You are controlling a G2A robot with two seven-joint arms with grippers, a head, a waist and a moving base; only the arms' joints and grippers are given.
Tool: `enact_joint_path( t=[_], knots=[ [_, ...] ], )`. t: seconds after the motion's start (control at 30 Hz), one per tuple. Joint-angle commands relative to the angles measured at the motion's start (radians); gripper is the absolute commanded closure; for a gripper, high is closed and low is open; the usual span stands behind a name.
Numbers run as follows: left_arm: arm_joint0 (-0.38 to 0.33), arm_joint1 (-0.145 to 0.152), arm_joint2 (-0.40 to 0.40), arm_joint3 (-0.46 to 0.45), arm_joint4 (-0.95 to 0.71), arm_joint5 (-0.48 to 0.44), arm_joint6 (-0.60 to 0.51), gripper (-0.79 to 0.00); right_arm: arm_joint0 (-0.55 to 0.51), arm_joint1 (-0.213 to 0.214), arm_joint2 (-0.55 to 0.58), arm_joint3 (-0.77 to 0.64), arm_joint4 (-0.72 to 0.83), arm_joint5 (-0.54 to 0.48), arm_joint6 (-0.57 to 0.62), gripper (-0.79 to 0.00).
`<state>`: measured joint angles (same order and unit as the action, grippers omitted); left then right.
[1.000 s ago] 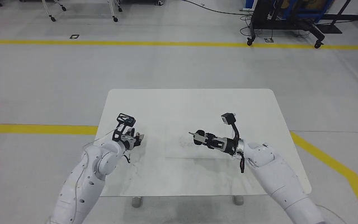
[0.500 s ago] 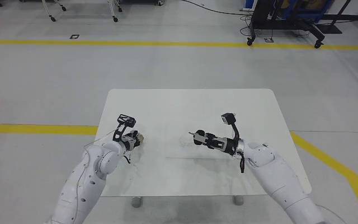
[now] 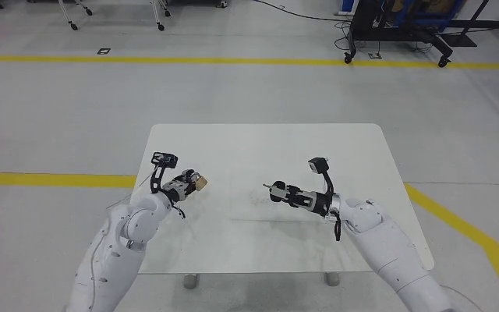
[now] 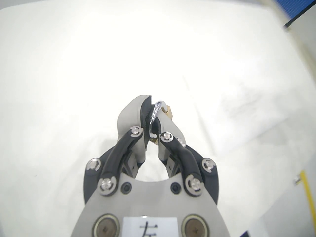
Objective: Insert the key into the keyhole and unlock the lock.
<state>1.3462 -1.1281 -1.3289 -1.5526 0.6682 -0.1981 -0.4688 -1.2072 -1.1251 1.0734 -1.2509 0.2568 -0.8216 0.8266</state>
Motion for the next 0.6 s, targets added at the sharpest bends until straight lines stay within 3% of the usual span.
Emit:
enact_joint_path(
  t=[0.0, 0.3, 0.43, 0.57],
  knots=[
    [0.015, -0.007, -0.032, -0.003, -0.235, -0.085, 0.108, 0.000, 0.000, 0.000, 0.000, 0.000, 0.000, 0.000, 0.000, 0.000],
    [0.030, -0.012, -0.033, 0.000, -0.328, -0.099, 0.133, 0.000, 0.000, 0.000, 0.000, 0.000, 0.000, 0.000, 0.000, 0.000],
    [0.022, -0.035, -0.003, 0.043, -0.740, -0.040, 0.068, 0.000, 0.016, -0.019, -0.059, 0.019, -0.001, 0.031, -0.040, 0.000],
    [-0.032, -0.056, 0.016, 0.145, -1.146, 0.099, -0.059, 0.000, 0.078, -0.056, -0.145, 0.071, 0.023, 0.010, -0.097, 0.000]
  ],
)
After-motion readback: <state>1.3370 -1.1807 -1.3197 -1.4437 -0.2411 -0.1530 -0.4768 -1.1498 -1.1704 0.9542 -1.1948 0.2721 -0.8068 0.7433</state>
